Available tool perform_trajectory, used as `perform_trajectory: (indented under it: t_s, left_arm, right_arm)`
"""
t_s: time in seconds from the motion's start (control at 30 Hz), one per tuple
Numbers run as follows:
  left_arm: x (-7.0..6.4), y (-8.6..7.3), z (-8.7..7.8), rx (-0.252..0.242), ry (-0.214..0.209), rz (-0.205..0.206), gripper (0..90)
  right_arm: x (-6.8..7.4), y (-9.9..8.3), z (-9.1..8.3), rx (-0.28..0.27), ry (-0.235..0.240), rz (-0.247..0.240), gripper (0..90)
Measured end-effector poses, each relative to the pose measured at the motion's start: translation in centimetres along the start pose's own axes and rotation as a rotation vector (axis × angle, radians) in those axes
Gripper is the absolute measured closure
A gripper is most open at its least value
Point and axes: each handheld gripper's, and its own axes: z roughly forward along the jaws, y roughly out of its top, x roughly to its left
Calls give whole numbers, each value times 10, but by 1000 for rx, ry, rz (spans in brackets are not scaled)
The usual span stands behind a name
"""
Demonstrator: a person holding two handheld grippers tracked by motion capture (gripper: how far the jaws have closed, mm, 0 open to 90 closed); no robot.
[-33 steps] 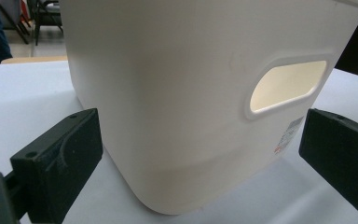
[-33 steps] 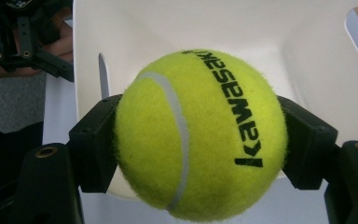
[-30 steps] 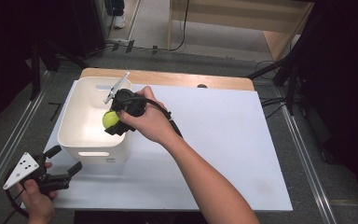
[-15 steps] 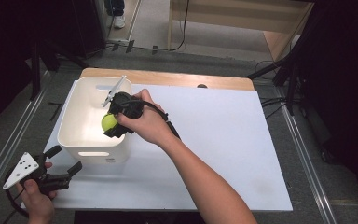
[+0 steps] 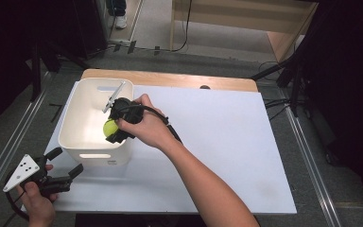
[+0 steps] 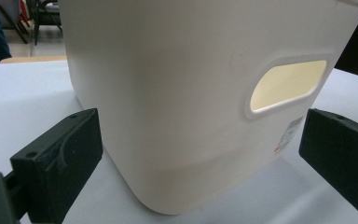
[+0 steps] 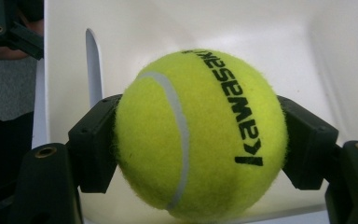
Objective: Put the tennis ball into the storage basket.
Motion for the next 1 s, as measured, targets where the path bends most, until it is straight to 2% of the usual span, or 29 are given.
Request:
perform_trajectory:
  t_s: [0.17,0.27,0.47,0.83,0.9,0.93,1.0]
  left_arm:
    - [0,0,0,0,0,0,0]
    - [0,0,0,0,0,0,0]
    - [0,0,0,0,0,0,0]
    - [0,0,0,0,-1,-1,0]
    - [0,0,0,0,-1,-1,0]
    - [0,0,0,0,-1,0,0]
    - [0,0,0,0,-1,-1,0]
  right_arm:
    - [1,-1,4,13,-18,-12,222]
    - [2,-1,5,4,-17,-24,155]
    - [3,-2,-1,-4,-35,-24,115]
    - [2,-9,-11,-60,-50,-5,95]
    - [2,-11,-14,-72,-59,-15,94]
    - [3,-12,-16,-80,-59,-4,94]
    - [2,-14,-18,-103,-66,-19,94]
